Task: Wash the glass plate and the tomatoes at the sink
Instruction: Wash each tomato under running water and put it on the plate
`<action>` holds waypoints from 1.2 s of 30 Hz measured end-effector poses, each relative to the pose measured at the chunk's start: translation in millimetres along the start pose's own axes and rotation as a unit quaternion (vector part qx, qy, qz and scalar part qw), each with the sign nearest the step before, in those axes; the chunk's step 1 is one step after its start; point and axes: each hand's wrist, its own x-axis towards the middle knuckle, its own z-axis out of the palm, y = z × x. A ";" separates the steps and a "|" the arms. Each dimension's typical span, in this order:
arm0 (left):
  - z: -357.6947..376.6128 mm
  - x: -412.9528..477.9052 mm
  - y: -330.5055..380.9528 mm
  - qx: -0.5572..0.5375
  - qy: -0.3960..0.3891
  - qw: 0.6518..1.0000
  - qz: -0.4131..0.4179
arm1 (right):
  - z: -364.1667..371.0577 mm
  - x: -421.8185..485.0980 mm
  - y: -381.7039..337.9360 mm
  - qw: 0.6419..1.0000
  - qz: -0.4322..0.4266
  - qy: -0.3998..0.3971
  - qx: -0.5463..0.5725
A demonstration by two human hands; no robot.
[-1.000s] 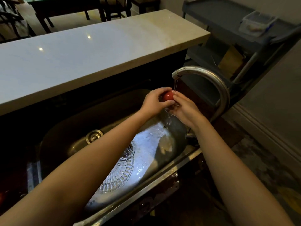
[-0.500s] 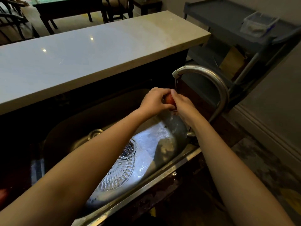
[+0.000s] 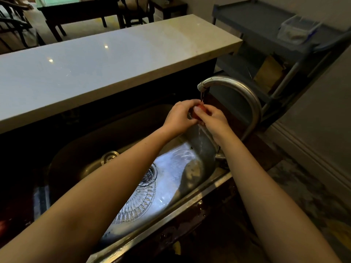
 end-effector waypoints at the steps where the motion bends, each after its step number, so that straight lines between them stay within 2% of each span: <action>1: -0.9 0.2 0.2 -0.006 0.006 1.000 0.003 | 0.4 -0.5 -1.9 1.000 -0.005 0.004 0.008; 4: -5.4 -1.1 -1.0 -0.031 0.023 0.999 0.012 | 0.7 -1.6 -5.6 1.000 -0.020 0.012 0.020; 12: -5.5 -20.4 -20.8 0.003 -0.014 1.000 -0.013 | 12.7 -1.2 11.6 0.992 -0.062 -0.003 -0.107; 17: 1.8 -39.2 -40.9 0.029 -0.068 0.996 -0.052 | 27.7 -0.8 30.4 0.985 0.008 -0.058 -0.165; 24: 6.9 -67.5 -66.4 0.032 -0.105 0.989 -0.097 | 51.0 0.0 51.5 0.968 0.028 -0.102 -0.227; 29: -0.8 -90.4 -85.9 0.030 -0.136 0.981 -0.133 | 74.4 2.1 65.3 0.945 0.034 -0.133 -0.296; 32: -16.1 -116.2 -103.3 0.063 -0.145 0.973 -0.170 | 89.7 3.2 81.6 0.911 0.036 -0.142 -0.385; 36: -51.6 -176.0 -129.0 0.112 -0.077 0.960 -0.245 | 122.6 1.7 104.8 0.886 0.033 -0.216 -0.410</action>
